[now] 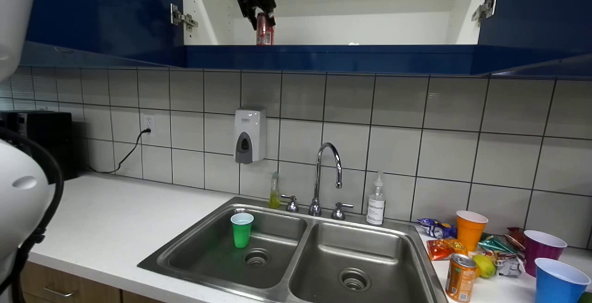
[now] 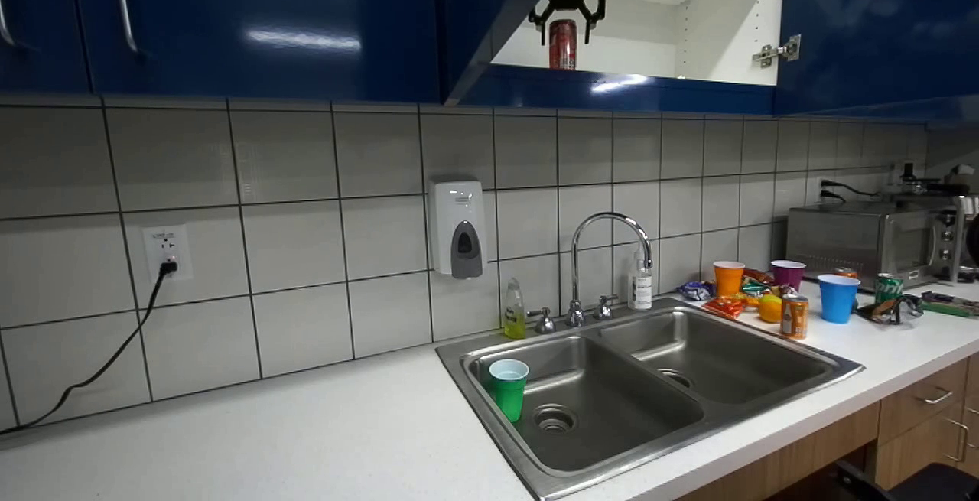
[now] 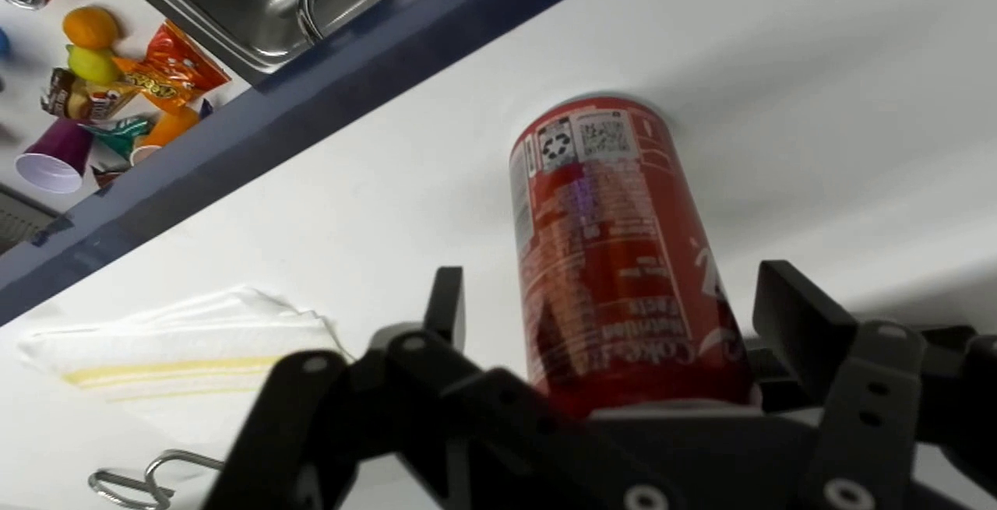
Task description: Put the Cola can in the open cabinet
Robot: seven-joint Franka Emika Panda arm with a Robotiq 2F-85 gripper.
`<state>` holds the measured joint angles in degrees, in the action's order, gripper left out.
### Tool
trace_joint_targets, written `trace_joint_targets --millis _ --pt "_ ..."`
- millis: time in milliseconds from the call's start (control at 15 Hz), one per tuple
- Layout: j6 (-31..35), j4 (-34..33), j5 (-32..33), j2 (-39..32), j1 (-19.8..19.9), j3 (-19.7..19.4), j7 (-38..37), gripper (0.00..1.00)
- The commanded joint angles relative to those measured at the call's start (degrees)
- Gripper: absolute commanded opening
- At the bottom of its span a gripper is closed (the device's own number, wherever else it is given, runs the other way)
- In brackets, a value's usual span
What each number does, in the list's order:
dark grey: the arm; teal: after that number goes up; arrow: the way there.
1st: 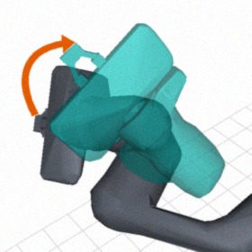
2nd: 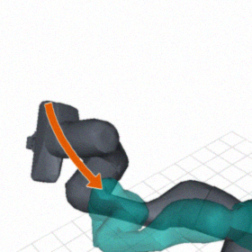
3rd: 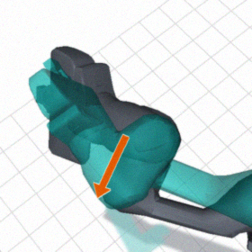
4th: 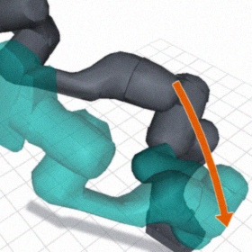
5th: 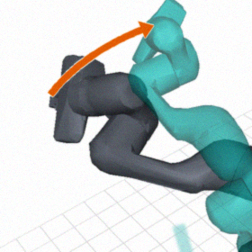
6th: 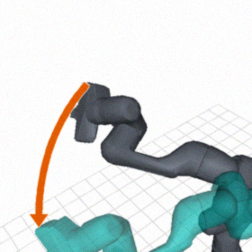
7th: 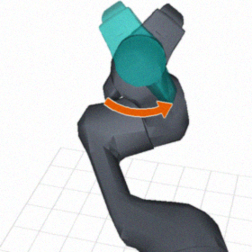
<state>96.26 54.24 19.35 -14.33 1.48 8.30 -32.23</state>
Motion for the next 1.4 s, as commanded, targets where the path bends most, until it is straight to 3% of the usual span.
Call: trace_joint_targets --millis 0,533,1333 --pt "-2.66 -3.58 0.00 -2.21 -0.27 -0.14 -0.32 1.00" --pt "-2.65 -3.01 -0.29 -1.76 -0.67 0.27 0.04 1.00" --pt "-0.85 5.20 -1.74 4.68 0.03 0.08 -0.40 1.00"
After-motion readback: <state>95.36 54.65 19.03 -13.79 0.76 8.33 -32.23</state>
